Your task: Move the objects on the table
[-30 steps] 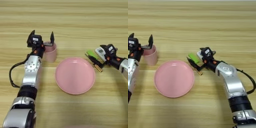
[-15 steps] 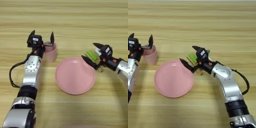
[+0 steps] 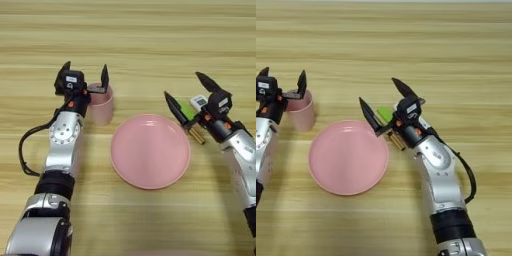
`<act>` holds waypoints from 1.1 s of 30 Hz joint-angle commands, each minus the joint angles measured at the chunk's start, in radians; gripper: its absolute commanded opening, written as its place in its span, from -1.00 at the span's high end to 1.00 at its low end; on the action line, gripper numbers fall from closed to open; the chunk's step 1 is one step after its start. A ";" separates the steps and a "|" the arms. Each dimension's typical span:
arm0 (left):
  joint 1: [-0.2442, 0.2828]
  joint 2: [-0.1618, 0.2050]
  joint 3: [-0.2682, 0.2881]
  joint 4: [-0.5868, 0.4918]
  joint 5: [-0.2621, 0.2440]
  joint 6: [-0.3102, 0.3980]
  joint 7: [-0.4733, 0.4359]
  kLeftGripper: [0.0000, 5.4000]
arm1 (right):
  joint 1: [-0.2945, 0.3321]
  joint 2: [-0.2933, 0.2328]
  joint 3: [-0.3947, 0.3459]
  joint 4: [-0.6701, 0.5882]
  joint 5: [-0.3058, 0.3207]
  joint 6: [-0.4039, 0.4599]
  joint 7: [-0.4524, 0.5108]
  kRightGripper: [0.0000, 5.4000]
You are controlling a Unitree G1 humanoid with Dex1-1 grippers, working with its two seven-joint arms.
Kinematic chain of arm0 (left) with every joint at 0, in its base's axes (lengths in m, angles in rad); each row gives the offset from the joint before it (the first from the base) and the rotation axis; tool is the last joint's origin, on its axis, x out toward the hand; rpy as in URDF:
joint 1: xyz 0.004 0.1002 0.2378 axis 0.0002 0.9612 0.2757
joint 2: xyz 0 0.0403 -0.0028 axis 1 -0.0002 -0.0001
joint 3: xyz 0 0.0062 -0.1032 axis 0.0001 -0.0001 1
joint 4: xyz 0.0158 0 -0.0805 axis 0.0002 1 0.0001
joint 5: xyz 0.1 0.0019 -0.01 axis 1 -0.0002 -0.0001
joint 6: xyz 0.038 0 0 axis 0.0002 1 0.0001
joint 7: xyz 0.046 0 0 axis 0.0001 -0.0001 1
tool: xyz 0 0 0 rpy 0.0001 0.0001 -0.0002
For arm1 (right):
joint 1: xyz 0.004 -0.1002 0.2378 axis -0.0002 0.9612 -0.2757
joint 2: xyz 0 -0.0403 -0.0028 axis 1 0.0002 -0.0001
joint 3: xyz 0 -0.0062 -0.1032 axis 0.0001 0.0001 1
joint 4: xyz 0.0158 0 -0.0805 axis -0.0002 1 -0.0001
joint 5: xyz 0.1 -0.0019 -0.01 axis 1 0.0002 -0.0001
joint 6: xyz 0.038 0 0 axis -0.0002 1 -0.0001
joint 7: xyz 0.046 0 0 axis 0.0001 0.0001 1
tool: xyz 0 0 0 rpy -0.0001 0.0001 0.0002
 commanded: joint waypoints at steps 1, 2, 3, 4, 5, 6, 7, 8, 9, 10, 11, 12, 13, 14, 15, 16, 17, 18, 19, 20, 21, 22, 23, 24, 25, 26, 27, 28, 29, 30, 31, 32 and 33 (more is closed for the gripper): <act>-0.012 0.004 0.001 0.000 0.004 -0.009 -0.004 -1.00 | -0.020 0.021 -0.028 0.064 -0.068 -0.111 -0.094 -0.99; -0.012 0.005 0.002 0.000 0.003 -0.010 -0.005 -1.00 | -0.023 0.022 -0.036 0.078 -0.089 -0.140 -0.125 -0.99; -0.012 0.006 0.002 0.001 0.003 -0.011 -0.006 -1.00 | -0.027 0.024 -0.044 0.093 -0.105 -0.166 -0.154 -0.99; -0.011 0.006 0.002 0.002 0.003 -0.012 -0.007 -1.00 | -0.032 0.023 -0.051 0.106 -0.119 -0.187 -0.178 -0.99; -0.011 0.007 0.002 0.002 0.003 -0.013 -0.008 -1.00 | -0.038 0.020 -0.058 0.119 -0.139 -0.210 -0.205 -0.99; -0.010 0.007 0.001 0.001 0.004 -0.014 -0.009 -1.00 | -0.045 0.015 -0.064 0.134 -0.160 -0.226 -0.232 -0.99; -0.009 0.007 0.000 0.001 0.005 -0.016 -0.010 -1.00 | -0.053 0.011 -0.071 0.149 -0.178 -0.241 -0.259 -0.99; -0.007 0.007 -0.001 -0.001 0.006 -0.018 -0.011 -1.00 | -0.061 0.008 -0.081 0.165 -0.186 -0.252 -0.281 -0.99; -0.004 0.007 -0.003 -0.004 0.008 -0.019 -0.011 -1.00 | -0.069 0.005 -0.090 0.180 -0.193 -0.263 -0.303 -0.99; -0.002 0.006 -0.005 -0.007 0.010 -0.020 -0.012 -1.00 | -0.075 0.000 -0.098 0.192 -0.206 -0.277 -0.325 -0.99; 0.001 0.006 -0.007 -0.013 0.012 -0.020 -0.012 -1.00 | -0.082 -0.005 -0.106 0.206 -0.220 -0.293 -0.349 -0.99; 0.005 0.005 -0.009 -0.020 0.013 -0.019 -0.013 -1.00 | -0.087 -0.008 -0.112 0.218 -0.225 -0.303 -0.366 -0.99; 0.009 0.005 -0.012 -0.029 0.016 -0.017 -0.014 -1.00 | -0.092 -0.010 -0.117 0.227 -0.233 -0.311 -0.383 -0.99; 0.015 0.004 -0.015 -0.041 0.017 -0.014 -0.014 -1.00 | -0.095 -0.012 -0.120 0.237 -0.243 -0.323 -0.400 -0.99; 0.020 0.003 -0.017 -0.052 0.017 -0.011 -0.016 -1.00 | -0.099 -0.014 -0.120 0.247 -0.251 -0.333 -0.413 -0.99; 0.026 0.000 -0.019 -0.066 0.015 -0.008 -0.017 -1.00 | -0.104 -0.017 -0.119 0.262 -0.259 -0.346 -0.424 -0.99; 0.032 -0.002 -0.021 -0.078 0.014 -0.004 -0.018 -1.00 | -0.109 -0.020 -0.118 0.283 -0.267 -0.361 -0.435 -0.99; 0.039 -0.005 -0.026 -0.090 0.015 -0.002 -0.018 -1.00 | -0.116 -0.021 -0.121 0.309 -0.265 -0.365 -0.444 -0.99; 0.047 -0.009 -0.032 -0.107 0.016 0.003 -0.019 -1.00 | -0.123 -0.023 -0.125 0.335 -0.264 -0.369 -0.453 -0.99; 0.056 -0.012 -0.038 -0.123 0.014 0.013 -0.020 -1.00 | -0.129 -0.026 -0.128 0.356 -0.271 -0.375 -0.466 -0.99; 0.065 -0.015 -0.044 -0.137 0.012 0.027 -0.022 -1.00 | -0.135 -0.027 -0.130 0.371 -0.269 -0.381 -0.472 -0.99; 0.074 -0.018 -0.047 -0.149 0.011 0.037 -0.022 -1.00 | -0.140 -0.028 -0.131 0.381 -0.269 -0.386 -0.477 -0.99; 0.083 -0.020 -0.050 -0.159 0.012 0.044 -0.019 -1.00 | -0.144 -0.029 -0.131 0.389 -0.268 -0.390 -0.483 -0.99; 0.097 -0.027 -0.052 -0.175 0.010 0.053 -0.016 -1.00 | -0.152 -0.030 -0.132 0.402 -0.264 -0.391 -0.488 -0.99; 0.112 -0.032 -0.058 -0.189 0.013 0.059 -0.014 -1.00 | -0.160 -0.031 -0.132 0.417 -0.263 -0.393 -0.494 -0.99; 0.124 -0.036 -0.063 -0.199 0.014 0.068 -0.013 -1.00 | -0.167 -0.029 -0.133 0.429 -0.257 -0.393 -0.495 -0.99; 0.133 -0.039 -0.067 -0.207 0.016 0.077 -0.011 -1.00 | -0.172 -0.029 -0.132 0.438 -0.252 -0.393 -0.495 -0.99; 0.140 -0.041 -0.070 -0.215 0.017 0.090 -0.008 -1.00 | -0.174 -0.030 -0.130 0.443 -0.255 -0.395 -0.498 -0.99; 0.150 -0.045 -0.073 -0.227 0.019 0.110 -0.002 -1.00 | -0.176 -0.031 -0.128 0.448 -0.256 -0.398 -0.501 -0.99; 0.160 -0.049 -0.075 -0.239 0.021 0.125 0.005 -1.00 | -0.177 -0.032 -0.127 0.451 -0.259 -0.401 -0.503 -0.99; 0.170 -0.053 -0.077 -0.252 0.021 0.139 0.011 -1.00 | -0.178 -0.033 -0.125 0.452 -0.261 -0.402 -0.505 -0.99; 0.182 -0.057 -0.082 -0.268 0.020 0.158 0.010 -1.00 | -0.179 -0.034 -0.123 0.454 -0.264 -0.402 -0.508 -0.99; 0.191 -0.059 -0.085 -0.282 0.020 0.177 0.012 -1.00 | -0.180 -0.034 -0.122 0.456 -0.268 -0.403 -0.510 -0.99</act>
